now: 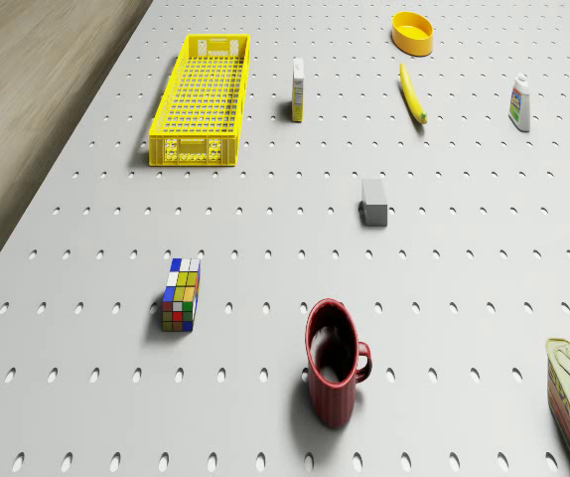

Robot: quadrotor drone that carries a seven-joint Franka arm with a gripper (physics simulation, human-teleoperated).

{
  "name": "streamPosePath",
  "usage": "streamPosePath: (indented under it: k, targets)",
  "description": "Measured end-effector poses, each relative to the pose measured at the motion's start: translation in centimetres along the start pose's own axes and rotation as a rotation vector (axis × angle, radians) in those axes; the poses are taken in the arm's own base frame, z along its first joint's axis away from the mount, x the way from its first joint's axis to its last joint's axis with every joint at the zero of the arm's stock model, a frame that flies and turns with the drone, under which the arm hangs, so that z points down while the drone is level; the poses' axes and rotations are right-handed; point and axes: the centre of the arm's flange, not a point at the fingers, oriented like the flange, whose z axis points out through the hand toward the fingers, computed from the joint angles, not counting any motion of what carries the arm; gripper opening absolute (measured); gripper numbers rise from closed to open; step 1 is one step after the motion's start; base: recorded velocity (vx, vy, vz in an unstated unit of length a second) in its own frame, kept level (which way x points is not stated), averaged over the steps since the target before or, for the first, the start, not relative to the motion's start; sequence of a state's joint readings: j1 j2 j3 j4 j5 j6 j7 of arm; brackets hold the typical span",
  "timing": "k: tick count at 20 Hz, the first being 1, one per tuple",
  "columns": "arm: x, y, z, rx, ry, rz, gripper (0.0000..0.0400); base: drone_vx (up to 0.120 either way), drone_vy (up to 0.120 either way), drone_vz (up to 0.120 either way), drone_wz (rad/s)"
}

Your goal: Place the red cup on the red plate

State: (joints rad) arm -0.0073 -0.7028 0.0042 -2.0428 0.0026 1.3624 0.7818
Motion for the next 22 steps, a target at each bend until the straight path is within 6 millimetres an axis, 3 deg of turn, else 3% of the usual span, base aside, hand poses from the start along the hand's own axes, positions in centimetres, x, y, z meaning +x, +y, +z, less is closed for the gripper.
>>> streamPosePath:
  k: [15,22]
  targets:
    - [-0.1,0.05,-0.08,0.006,0.011,0.0,0.04,0.0,0.0,0.0,0.0]
    - [-0.19,0.03,-0.08,0.003,0.02,0.0,0.04,0.114,0.0,0.0,0.0]
